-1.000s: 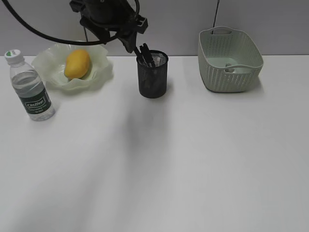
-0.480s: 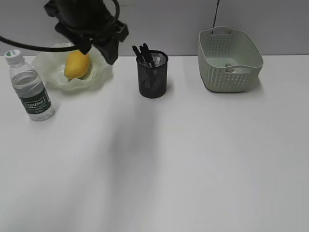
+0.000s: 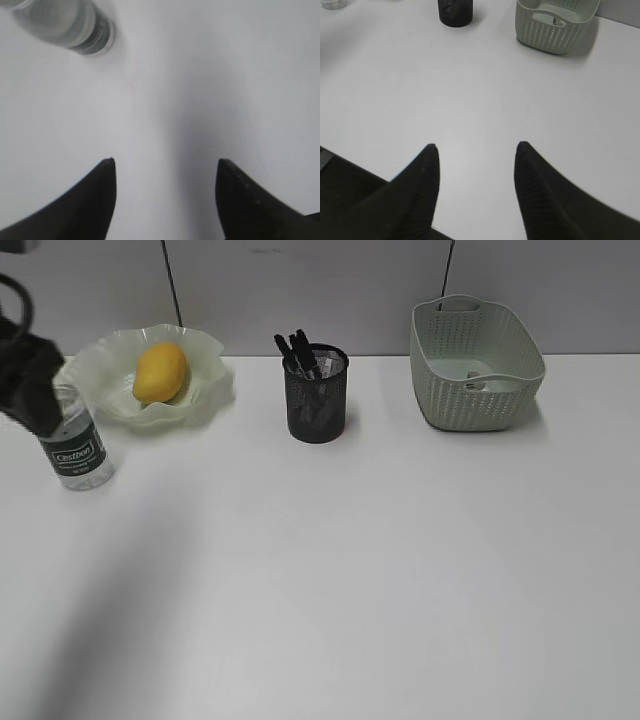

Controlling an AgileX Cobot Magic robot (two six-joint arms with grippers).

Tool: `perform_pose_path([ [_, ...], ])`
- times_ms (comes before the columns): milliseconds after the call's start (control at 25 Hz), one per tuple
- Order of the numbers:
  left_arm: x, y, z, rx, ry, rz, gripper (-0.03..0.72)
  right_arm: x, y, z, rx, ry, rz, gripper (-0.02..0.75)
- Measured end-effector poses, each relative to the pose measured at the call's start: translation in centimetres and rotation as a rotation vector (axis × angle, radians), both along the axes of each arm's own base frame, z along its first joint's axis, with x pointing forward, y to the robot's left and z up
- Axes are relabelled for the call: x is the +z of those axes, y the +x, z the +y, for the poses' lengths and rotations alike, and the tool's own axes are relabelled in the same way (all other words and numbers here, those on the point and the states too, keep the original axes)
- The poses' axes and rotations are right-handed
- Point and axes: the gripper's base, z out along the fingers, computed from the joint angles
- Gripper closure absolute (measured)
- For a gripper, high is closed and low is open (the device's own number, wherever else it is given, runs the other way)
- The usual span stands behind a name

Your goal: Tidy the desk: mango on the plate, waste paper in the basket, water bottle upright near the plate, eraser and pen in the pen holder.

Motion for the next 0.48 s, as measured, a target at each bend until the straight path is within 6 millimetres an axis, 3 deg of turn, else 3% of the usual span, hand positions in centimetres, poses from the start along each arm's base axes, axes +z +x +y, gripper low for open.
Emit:
perform_pose_path([
  [200,0.9,-5.4,3.5,0.058,-0.034,-0.119,0.239,0.0,0.0,0.0,0.0,0.0,0.001,0.344],
  [480,2.3,-15.0,5.7,0.058,-0.169,-0.408,0.249,0.0,0.0,0.0,0.0,0.0,0.001,0.344],
])
